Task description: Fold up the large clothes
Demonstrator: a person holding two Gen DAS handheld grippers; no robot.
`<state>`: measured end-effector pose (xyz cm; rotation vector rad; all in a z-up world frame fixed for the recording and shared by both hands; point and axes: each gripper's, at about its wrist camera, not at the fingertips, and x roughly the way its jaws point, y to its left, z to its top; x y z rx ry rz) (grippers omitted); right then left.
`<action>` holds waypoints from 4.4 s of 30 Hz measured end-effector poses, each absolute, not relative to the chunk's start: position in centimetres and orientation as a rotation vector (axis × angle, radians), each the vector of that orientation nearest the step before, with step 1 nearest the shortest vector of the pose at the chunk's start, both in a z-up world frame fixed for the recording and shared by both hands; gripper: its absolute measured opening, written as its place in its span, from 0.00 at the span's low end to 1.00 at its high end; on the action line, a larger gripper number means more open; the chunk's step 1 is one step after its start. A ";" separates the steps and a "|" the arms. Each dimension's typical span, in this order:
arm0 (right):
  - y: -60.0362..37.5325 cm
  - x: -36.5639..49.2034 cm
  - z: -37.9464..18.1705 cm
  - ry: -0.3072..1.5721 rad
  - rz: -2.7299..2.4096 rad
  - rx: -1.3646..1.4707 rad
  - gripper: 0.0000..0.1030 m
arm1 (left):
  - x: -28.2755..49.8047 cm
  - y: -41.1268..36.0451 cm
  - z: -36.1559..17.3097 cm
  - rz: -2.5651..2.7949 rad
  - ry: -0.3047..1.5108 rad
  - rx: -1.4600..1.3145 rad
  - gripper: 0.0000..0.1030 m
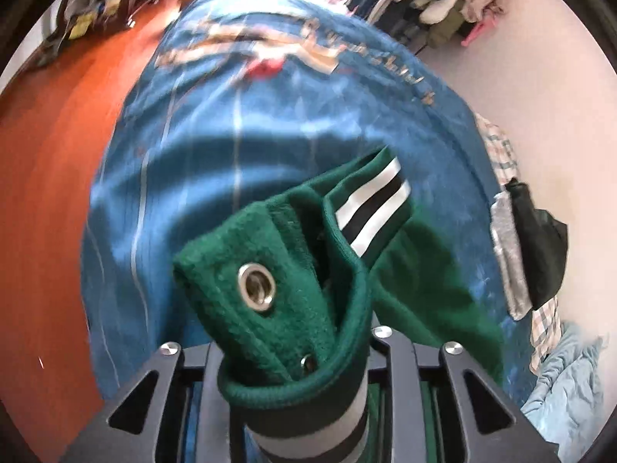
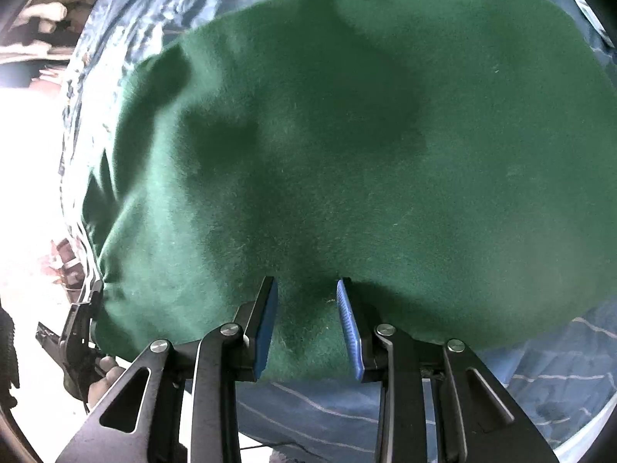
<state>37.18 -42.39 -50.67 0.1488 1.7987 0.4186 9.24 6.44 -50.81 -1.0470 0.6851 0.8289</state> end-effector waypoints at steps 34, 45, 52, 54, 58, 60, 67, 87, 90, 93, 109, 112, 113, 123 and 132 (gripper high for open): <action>-72.6 26.8 -50.5 1.758 -0.114 0.664 0.48 | 32.4 -31.6 -48.8 -0.116 1.261 -0.099 0.21; -71.2 30.1 -42.7 1.605 0.080 0.690 0.62 | 29.5 -23.4 -36.7 -0.057 1.112 -0.235 0.87; -59.9 37.8 -41.1 1.571 0.365 0.631 0.62 | 27.0 -10.5 -38.8 0.291 1.121 -0.167 0.88; -56.1 39.3 -43.7 1.630 0.409 0.617 0.62 | 26.7 -7.8 -40.9 0.342 1.173 -0.171 0.88; -51.2 39.2 -50.2 1.852 0.332 0.428 0.62 | 26.4 -5.1 -44.4 0.406 1.253 -0.196 0.88; -49.6 38.5 -52.1 1.889 0.325 0.376 0.56 | 26.0 -4.4 -45.4 0.393 1.283 -0.214 0.88; -50.8 36.2 -47.6 1.752 0.285 0.563 0.03 | 26.4 -4.8 -46.5 0.282 1.319 -0.214 0.88; -52.9 37.6 -42.0 1.594 -0.011 0.470 0.28 | 34.3 -6.2 -43.8 0.199 1.246 -0.063 0.90; -48.5 40.8 -40.2 1.535 0.216 0.507 0.28 | 38.0 -6.3 -44.7 0.238 1.207 -0.019 0.90; -43.3 44.2 -42.7 1.581 0.329 0.466 0.28 | 41.7 -6.4 -49.6 0.261 1.282 0.000 0.90; -49.3 47.2 -46.4 1.619 0.290 0.454 0.92 | 33.2 -0.7 -47.2 0.269 1.254 -0.447 0.90; -51.6 47.7 -49.2 1.642 0.322 0.404 0.92 | 30.6 -0.9 -50.4 0.224 1.329 -0.581 0.90; -51.9 47.8 -51.0 1.669 0.345 0.385 0.92 | 30.1 -1.2 -51.6 0.200 1.350 -0.625 0.90; -46.6 46.7 -62.3 1.874 0.686 0.626 0.99 | 31.8 -4.7 -55.0 -0.010 1.374 -0.741 0.90; -44.3 45.2 -61.0 1.869 0.830 0.678 0.93 | 33.7 -4.6 -55.0 -0.014 1.364 -0.650 0.88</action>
